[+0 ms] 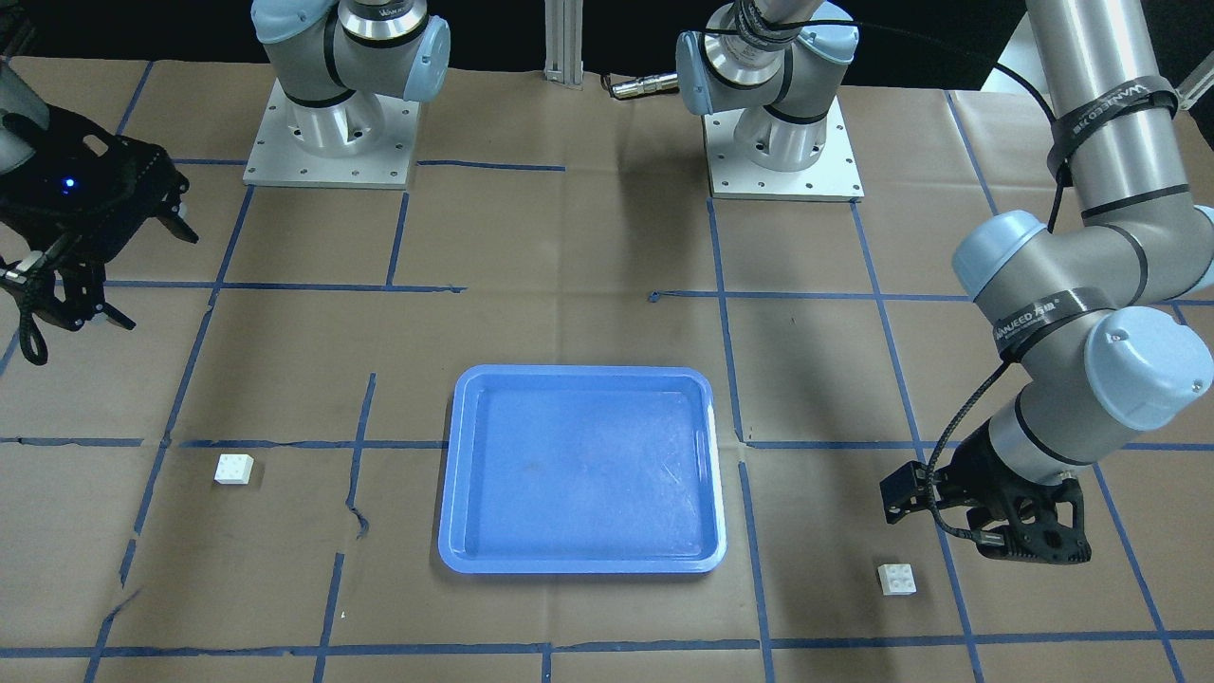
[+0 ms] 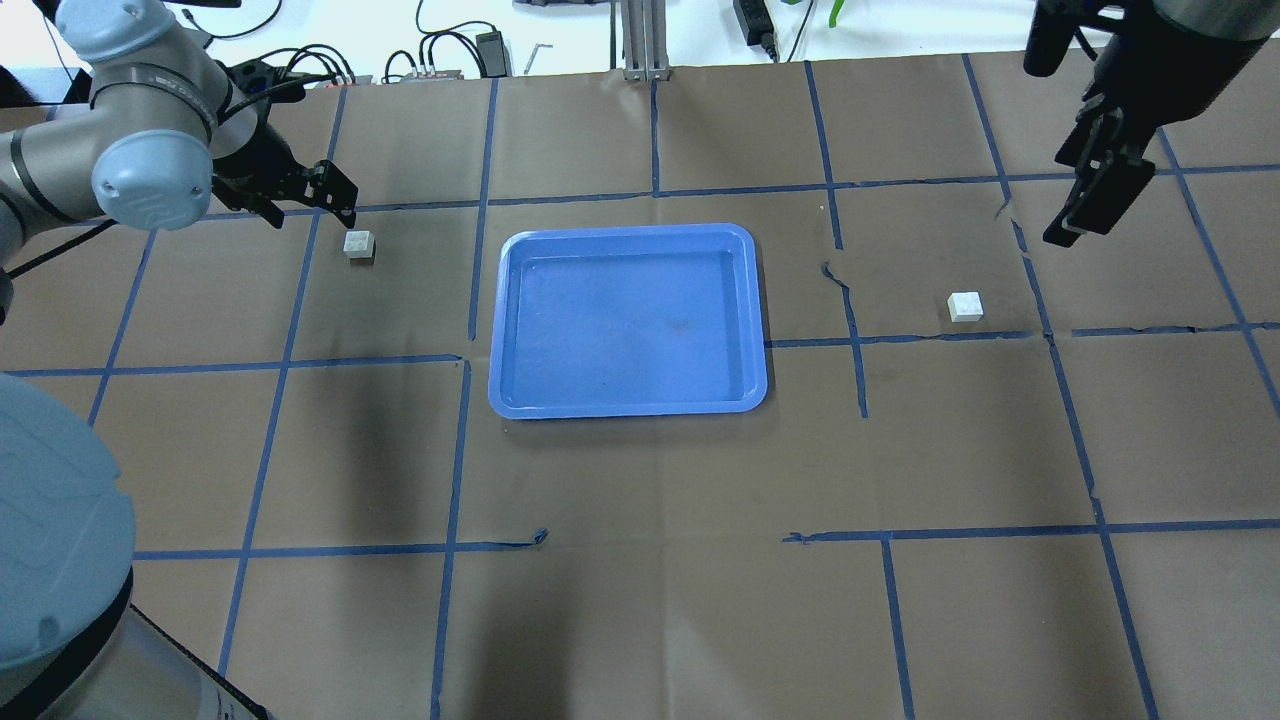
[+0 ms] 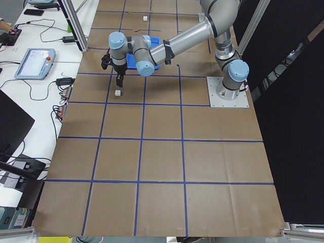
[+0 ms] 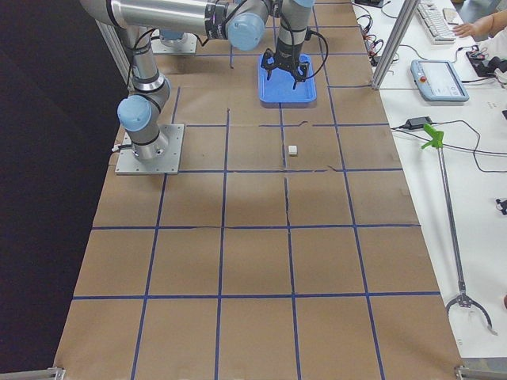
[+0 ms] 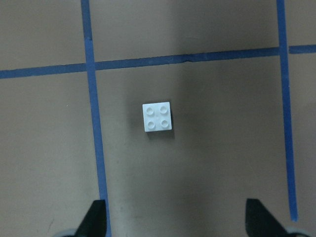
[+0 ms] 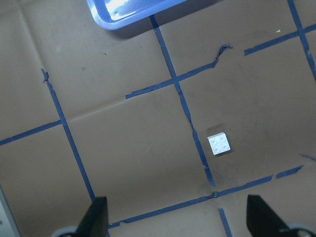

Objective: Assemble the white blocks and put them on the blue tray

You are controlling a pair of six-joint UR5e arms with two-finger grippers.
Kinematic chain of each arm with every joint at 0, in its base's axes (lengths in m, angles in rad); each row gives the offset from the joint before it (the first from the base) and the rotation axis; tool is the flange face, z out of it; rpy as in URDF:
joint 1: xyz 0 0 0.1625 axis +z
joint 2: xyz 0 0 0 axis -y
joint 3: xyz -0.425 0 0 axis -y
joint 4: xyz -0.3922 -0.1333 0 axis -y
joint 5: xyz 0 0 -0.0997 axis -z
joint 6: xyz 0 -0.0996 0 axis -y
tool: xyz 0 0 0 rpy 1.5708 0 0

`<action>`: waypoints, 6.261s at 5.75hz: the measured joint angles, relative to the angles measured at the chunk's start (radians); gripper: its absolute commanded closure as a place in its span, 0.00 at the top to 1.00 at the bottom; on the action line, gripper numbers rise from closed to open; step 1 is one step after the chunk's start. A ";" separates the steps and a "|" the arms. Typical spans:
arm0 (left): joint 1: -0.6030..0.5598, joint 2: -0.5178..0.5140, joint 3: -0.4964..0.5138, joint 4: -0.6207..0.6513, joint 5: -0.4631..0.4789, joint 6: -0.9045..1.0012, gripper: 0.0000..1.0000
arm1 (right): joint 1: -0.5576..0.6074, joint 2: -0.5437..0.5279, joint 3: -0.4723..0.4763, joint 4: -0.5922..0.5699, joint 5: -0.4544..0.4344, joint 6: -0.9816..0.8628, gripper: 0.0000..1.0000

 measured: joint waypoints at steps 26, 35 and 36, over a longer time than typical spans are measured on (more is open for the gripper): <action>-0.537 -0.022 -0.189 0.177 -0.016 0.941 0.84 | -0.192 0.295 0.215 -0.358 0.506 -0.649 0.17; -0.394 0.440 -0.073 -0.567 -0.006 0.887 1.00 | 0.126 0.290 0.381 -0.776 0.611 -0.187 0.17; -0.369 0.474 -0.061 -0.606 -0.002 0.771 1.00 | 0.202 0.307 0.402 -0.920 0.612 -0.032 0.17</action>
